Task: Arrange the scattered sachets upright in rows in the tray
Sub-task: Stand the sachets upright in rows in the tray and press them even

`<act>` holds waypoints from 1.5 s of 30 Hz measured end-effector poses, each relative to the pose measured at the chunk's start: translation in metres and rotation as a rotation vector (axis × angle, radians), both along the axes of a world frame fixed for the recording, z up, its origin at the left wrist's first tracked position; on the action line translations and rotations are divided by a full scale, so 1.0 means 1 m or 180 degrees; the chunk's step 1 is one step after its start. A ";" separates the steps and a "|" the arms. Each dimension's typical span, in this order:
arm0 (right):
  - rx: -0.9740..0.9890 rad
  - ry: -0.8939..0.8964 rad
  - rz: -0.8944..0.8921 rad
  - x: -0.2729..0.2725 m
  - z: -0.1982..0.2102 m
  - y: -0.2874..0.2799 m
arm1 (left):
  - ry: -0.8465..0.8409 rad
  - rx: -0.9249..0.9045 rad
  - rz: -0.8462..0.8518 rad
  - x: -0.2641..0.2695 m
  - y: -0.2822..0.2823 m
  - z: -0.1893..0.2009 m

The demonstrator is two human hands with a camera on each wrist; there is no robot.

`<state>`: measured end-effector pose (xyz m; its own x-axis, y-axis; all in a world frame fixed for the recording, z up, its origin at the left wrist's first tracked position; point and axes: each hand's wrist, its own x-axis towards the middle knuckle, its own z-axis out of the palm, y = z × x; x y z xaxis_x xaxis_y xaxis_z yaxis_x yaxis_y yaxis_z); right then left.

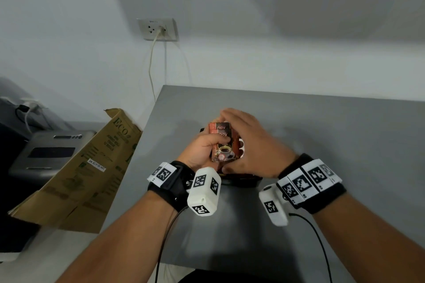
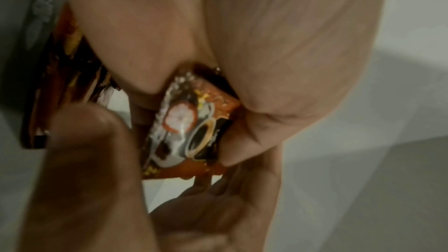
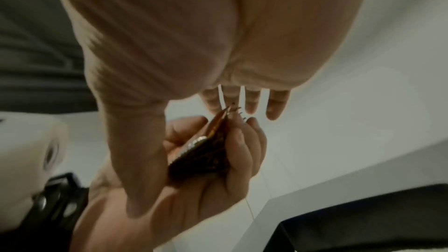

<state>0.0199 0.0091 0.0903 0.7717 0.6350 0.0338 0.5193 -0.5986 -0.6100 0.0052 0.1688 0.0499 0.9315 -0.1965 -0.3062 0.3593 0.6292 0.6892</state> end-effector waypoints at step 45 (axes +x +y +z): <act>0.0281 0.0029 -0.0982 0.070 0.006 -0.012 | -0.0094 0.1799 0.0774 0.013 0.020 0.005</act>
<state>0.0895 -0.0029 0.0965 0.9280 0.3659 0.0706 0.3158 -0.6714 -0.6704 0.0186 0.1887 0.0554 0.9388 0.2080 -0.2744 0.2270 0.2251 0.9475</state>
